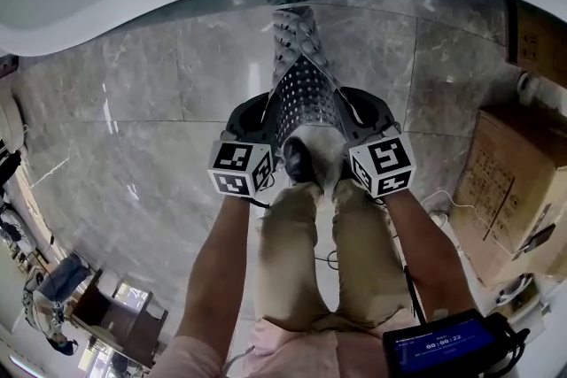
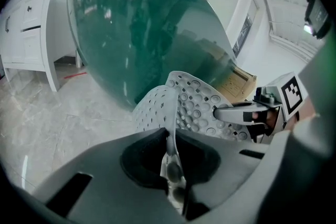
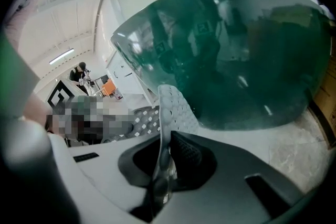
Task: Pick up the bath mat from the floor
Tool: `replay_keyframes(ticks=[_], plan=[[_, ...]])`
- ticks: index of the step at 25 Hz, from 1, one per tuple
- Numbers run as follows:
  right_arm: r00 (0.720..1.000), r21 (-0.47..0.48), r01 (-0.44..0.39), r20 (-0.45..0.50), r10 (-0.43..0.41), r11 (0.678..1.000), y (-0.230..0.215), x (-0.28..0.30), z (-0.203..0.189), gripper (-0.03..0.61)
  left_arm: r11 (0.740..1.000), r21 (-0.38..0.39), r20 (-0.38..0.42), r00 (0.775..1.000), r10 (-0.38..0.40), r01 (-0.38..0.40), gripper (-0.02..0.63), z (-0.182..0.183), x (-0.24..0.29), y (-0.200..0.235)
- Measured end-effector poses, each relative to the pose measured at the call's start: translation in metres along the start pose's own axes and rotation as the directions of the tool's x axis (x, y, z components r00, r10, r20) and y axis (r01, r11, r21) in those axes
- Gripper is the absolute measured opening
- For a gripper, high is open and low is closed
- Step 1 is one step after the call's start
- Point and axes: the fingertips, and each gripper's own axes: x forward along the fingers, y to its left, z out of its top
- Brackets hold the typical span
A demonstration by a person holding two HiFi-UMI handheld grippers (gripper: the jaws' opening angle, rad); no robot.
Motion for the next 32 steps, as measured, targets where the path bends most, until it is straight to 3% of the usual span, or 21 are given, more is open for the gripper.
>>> replay_keyframes(ticks=[5, 13, 32], plan=[[1.000, 0.011, -0.007, -0.005, 0.007, 1.000, 0.006, -0.001, 0.002, 0.026, 1.000, 0.010, -0.011, 1.000, -0.018, 0.018, 0.037, 0.000, -0.002, -0.008], [1.000, 0.003, -0.007, 0.026, 0.007, 1.000, 0.048, -0.059, 0.074, 0.028, 0.998, 0.044, 0.009, 0.999, -0.039, 0.039, 0.037, 0.063, -0.074, -0.039], [0.999, 0.018, -0.005, 0.044, 0.004, 1.000, 0.114, -0.169, 0.139, 0.027, 0.991, 0.072, 0.020, 0.993, -0.115, 0.113, 0.037, 0.121, -0.176, -0.125]])
